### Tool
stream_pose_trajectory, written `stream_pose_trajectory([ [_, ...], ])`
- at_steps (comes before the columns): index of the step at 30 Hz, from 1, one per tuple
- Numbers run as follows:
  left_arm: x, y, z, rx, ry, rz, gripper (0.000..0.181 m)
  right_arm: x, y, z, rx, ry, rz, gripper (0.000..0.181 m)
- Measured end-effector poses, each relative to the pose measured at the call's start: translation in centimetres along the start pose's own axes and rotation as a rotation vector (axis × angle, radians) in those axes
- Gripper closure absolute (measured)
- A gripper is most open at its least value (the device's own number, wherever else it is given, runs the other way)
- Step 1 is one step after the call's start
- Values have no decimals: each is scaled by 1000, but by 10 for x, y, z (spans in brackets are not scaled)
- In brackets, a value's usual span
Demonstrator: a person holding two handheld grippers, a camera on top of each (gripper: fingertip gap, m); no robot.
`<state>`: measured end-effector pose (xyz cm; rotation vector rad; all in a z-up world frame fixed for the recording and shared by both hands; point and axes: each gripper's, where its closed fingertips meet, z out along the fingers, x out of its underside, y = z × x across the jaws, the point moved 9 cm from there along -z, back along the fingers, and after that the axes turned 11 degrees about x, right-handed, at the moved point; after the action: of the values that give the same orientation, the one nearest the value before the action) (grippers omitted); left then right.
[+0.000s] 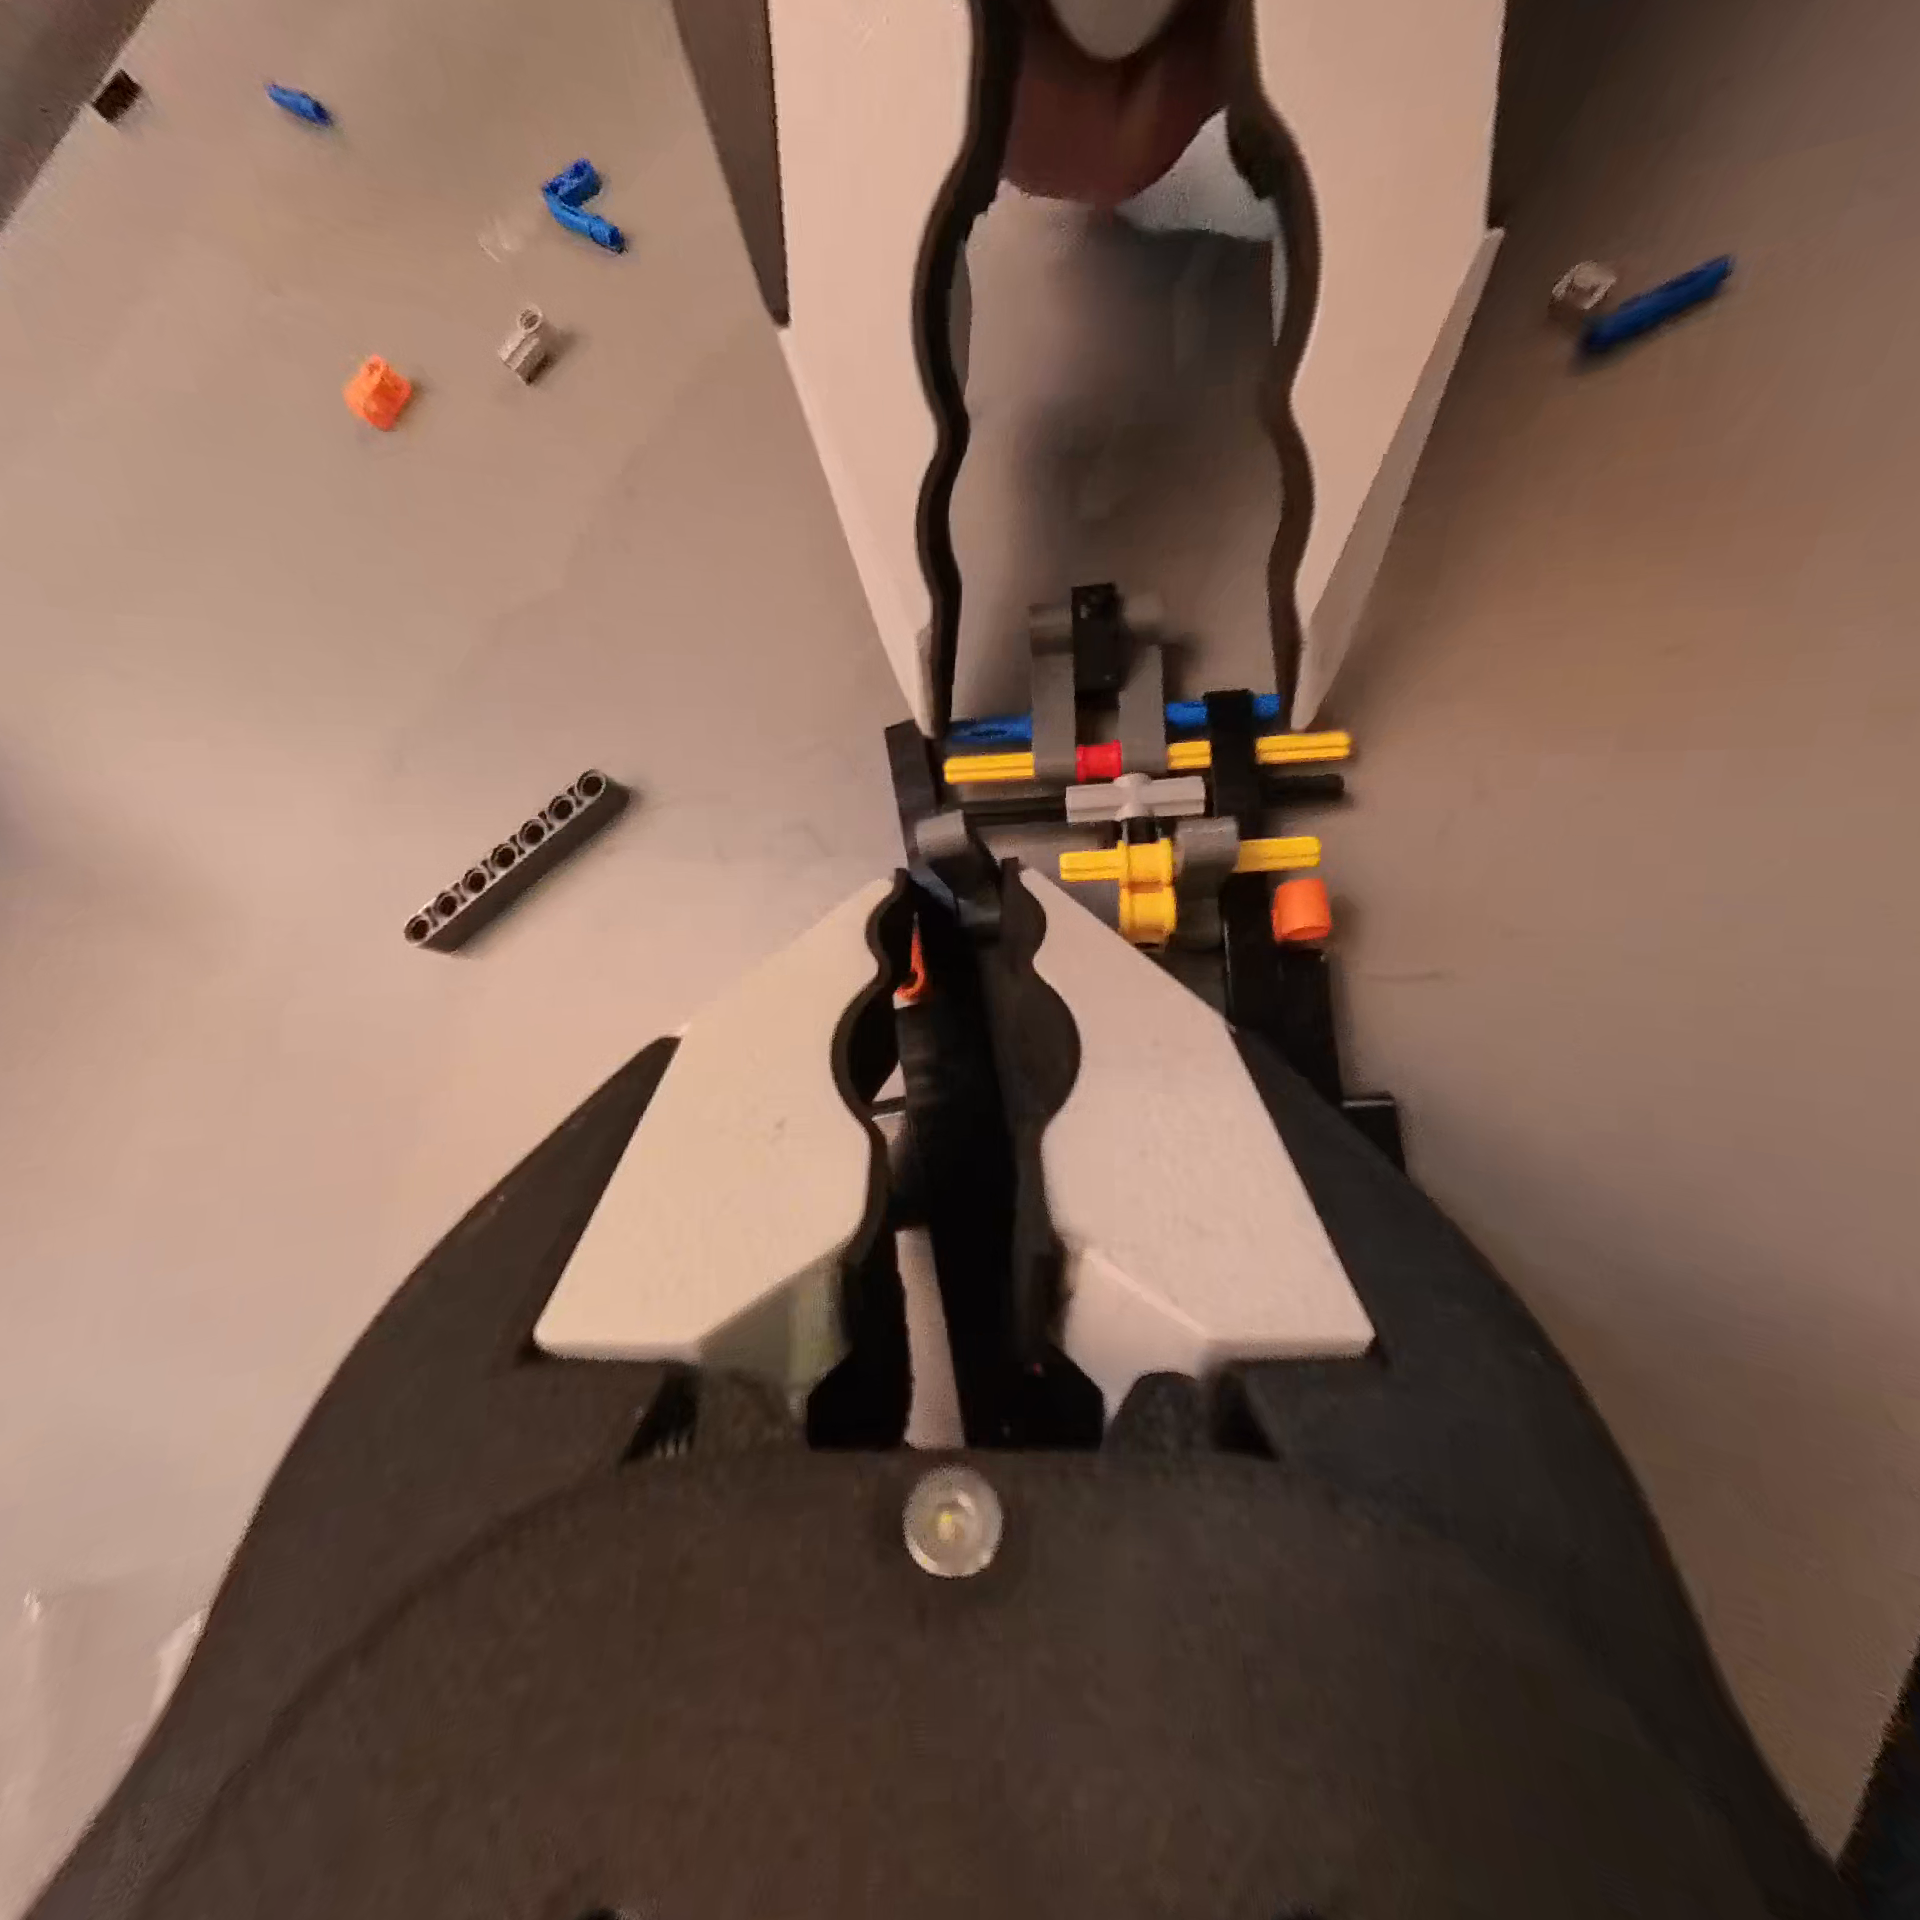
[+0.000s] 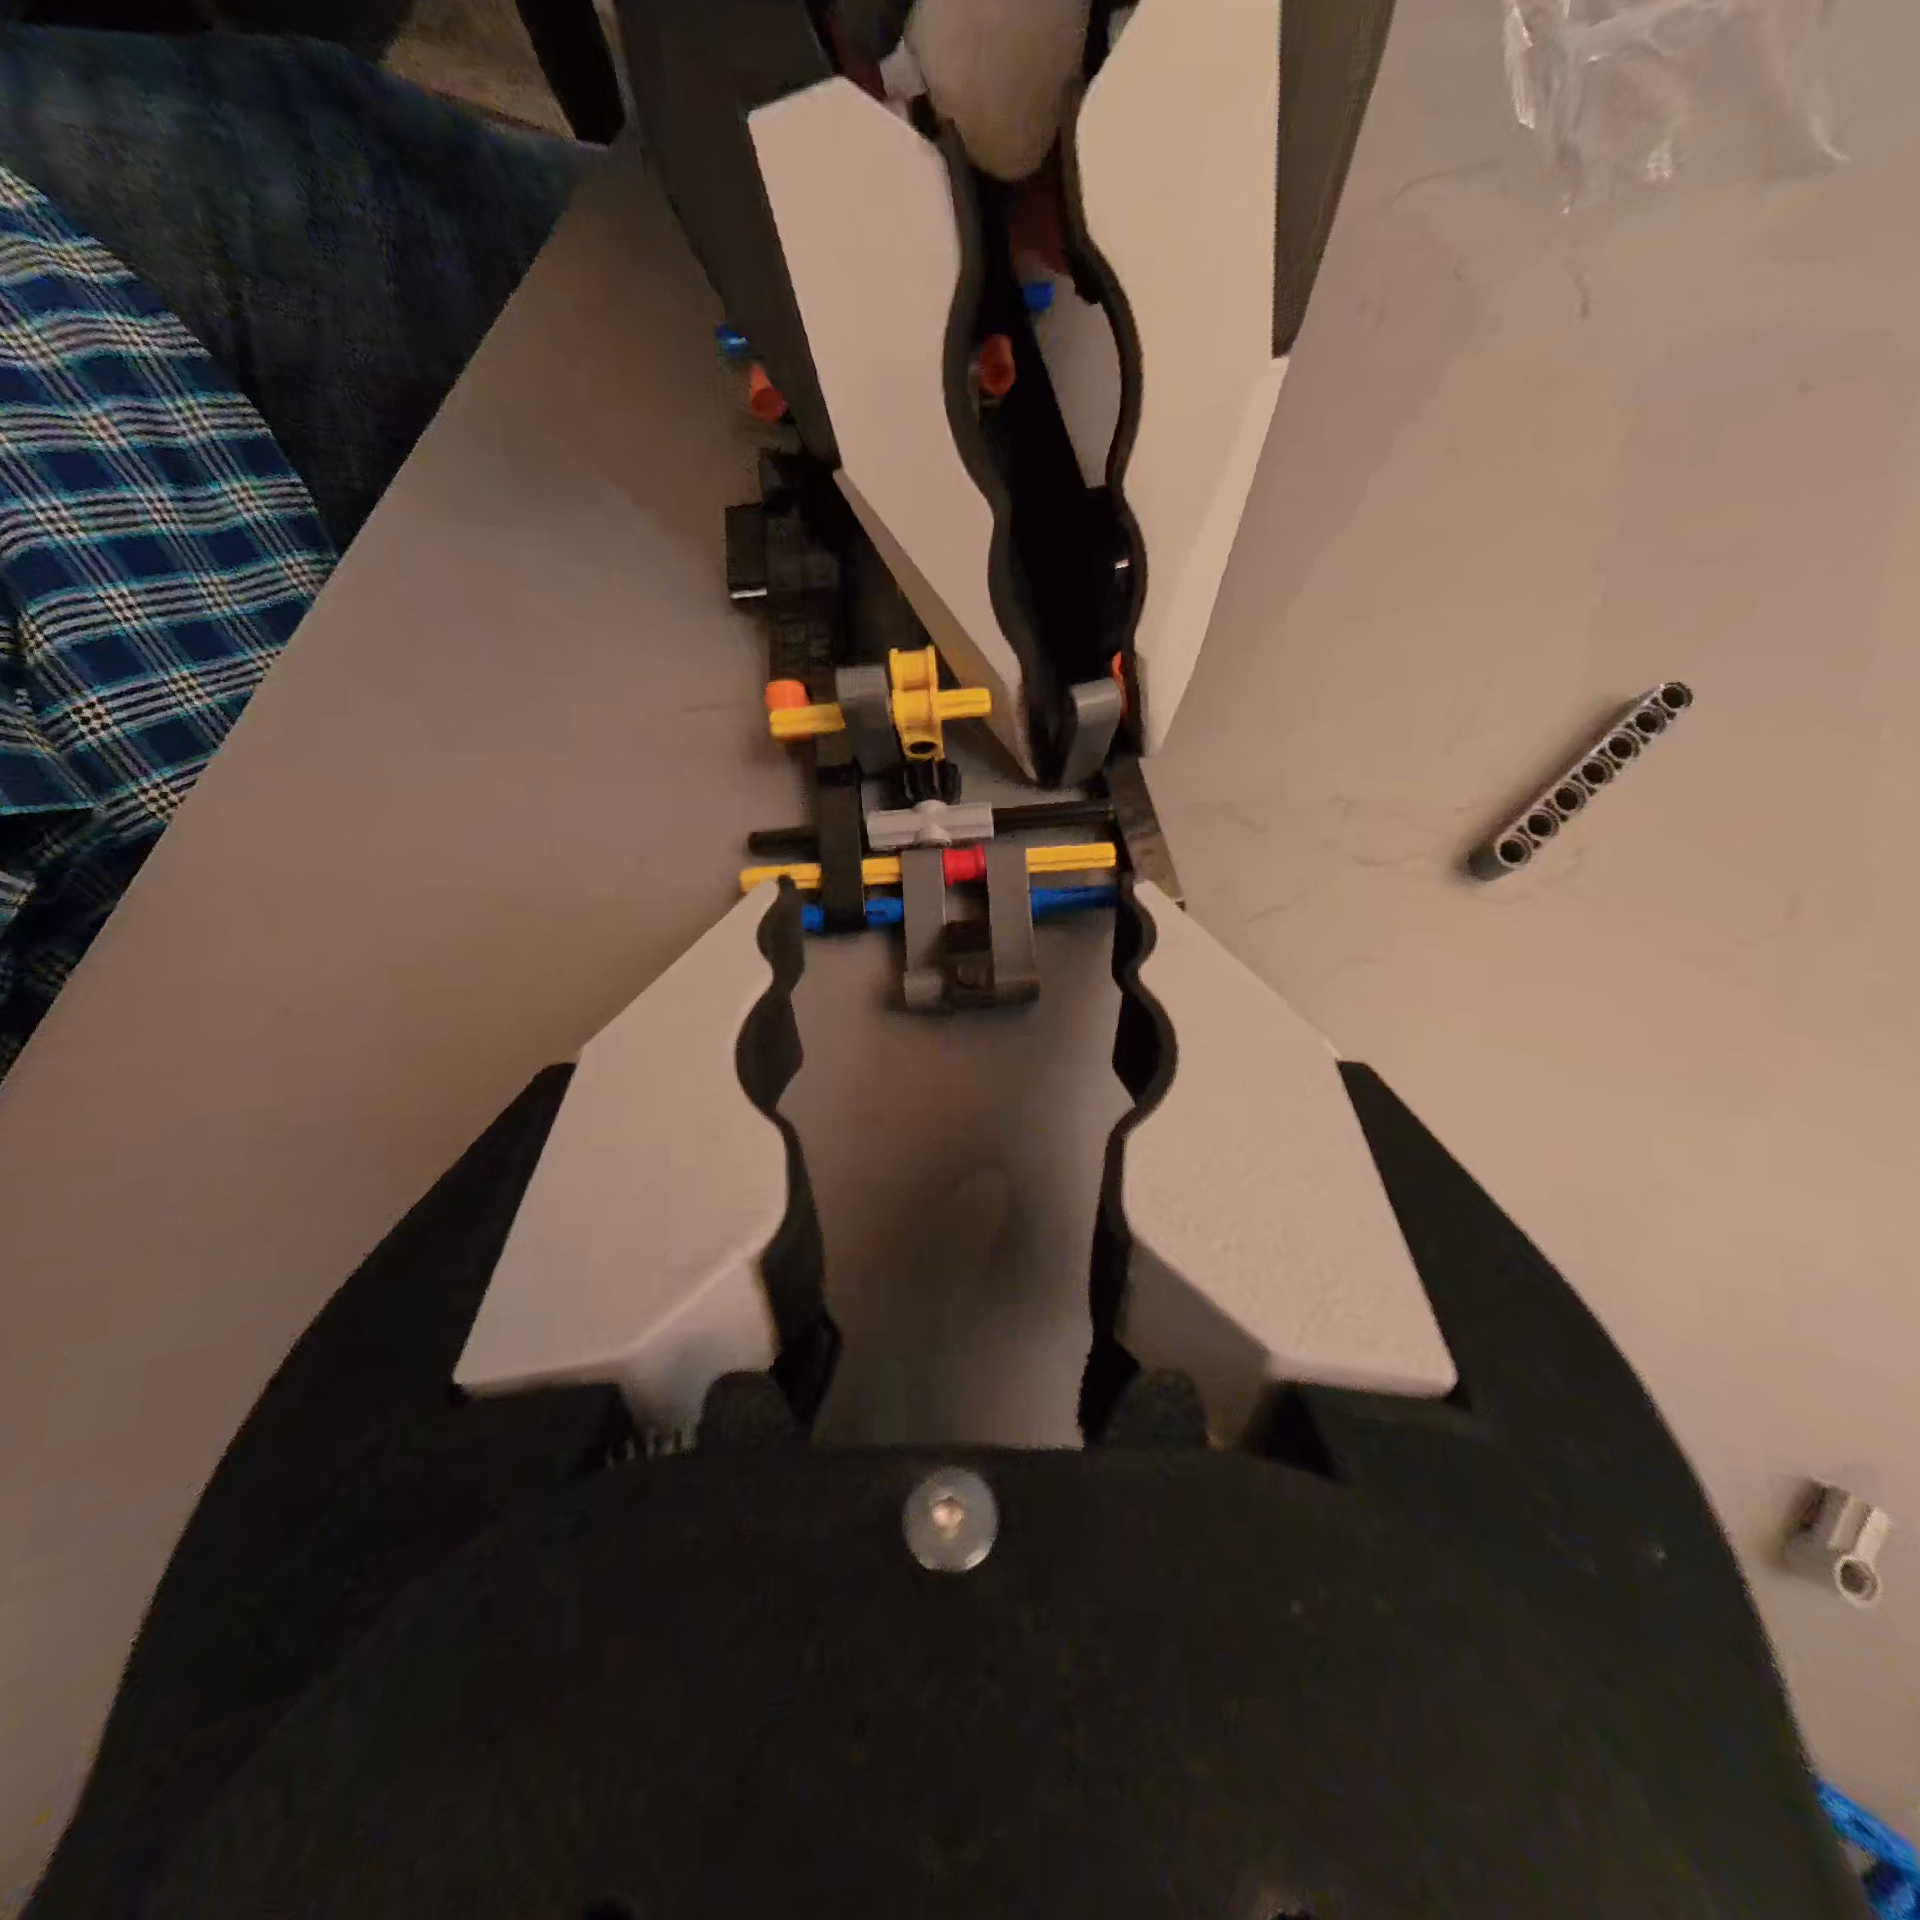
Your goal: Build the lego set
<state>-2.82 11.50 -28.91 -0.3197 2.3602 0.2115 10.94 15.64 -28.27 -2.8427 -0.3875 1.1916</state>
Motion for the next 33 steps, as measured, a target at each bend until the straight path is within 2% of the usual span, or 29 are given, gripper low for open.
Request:
stream_pose_trajectory([
  [1, 0, 0, 0, 10, -2, -8, 167, 1, 0, -1, 0, 3, 13, 123],
  [33, 8, -8, -8, 29, -48, 18, 167, 4, 5, 2, -16, -32, 85, 129],
])
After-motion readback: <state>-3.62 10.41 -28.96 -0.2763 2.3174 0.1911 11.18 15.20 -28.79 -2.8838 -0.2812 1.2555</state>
